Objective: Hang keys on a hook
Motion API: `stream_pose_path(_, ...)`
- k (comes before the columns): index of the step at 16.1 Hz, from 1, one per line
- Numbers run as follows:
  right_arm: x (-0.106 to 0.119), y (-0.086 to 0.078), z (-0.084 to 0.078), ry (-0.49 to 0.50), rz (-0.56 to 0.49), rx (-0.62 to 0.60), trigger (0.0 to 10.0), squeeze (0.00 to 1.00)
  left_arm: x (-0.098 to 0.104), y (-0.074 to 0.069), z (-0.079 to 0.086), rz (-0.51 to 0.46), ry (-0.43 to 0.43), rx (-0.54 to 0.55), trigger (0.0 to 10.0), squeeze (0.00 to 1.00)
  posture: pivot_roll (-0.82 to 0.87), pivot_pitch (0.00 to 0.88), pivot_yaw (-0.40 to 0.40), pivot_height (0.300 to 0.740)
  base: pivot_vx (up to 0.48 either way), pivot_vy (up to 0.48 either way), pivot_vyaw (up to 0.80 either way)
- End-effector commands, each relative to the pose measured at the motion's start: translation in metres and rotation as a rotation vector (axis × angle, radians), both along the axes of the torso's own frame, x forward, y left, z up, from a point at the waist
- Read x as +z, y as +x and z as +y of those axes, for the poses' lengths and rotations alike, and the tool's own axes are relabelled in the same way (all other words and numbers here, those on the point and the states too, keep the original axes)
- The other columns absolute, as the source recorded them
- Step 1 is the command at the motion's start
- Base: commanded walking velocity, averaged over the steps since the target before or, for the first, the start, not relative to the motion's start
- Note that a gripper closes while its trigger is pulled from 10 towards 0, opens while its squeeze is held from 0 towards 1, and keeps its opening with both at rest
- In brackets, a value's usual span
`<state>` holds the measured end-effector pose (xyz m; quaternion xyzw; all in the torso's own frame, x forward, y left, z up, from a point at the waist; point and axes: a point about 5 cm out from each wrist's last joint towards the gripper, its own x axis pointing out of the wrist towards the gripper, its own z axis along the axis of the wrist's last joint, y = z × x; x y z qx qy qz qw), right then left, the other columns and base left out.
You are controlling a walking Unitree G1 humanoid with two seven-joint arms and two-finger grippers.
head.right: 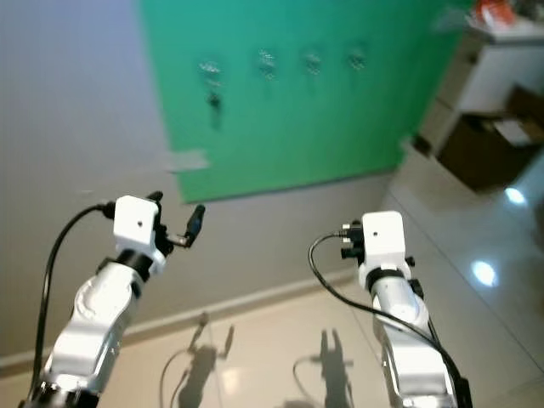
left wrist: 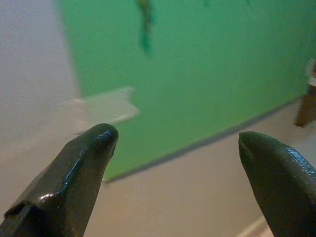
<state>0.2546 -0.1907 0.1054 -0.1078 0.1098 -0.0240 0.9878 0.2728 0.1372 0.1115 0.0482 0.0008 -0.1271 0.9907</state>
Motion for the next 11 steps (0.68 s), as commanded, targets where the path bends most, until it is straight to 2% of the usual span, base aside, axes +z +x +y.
stream_pose_path(1,0.002,0.002,0.003,-0.002,0.006,0.027,10.0,0.00,0.005,-0.003,0.005,-0.026,0.026,0.037,10.0,0.00,-0.09,0.000,-0.070,0.740,0.000,0.000,-0.80)
stream_pose_path(2,0.000,0.004,0.004,-0.003,0.023,0.044,10.0,0.00,0.001,-0.009,0.007,-0.021,0.051,0.050,10.0,0.00,-0.09,0.000,-0.082,0.740,0.000,0.000,-0.80)
stream_pose_path(6,0.004,0.005,0.002,0.002,0.019,0.014,10.0,0.00,0.000,-0.010,0.007,-0.020,0.062,0.050,10.0,0.00,-0.10,0.000,-0.063,0.740,0.000,0.000,-0.80)
stream_pose_path(8,0.001,-0.005,-0.005,0.000,0.029,-0.053,10.0,0.00,0.000,-0.003,0.003,-0.015,0.090,0.019,10.0,0.00,-0.14,0.000,-0.016,0.740,0.000,0.000,-0.80)
stream_pose_path(11,-0.001,-0.014,-0.013,-0.001,0.040,-0.109,10.0,0.00,0.002,0.006,0.000,-0.027,0.099,0.010,10.0,0.00,-0.15,0.000,0.003,0.740,0.000,0.000,-0.80)
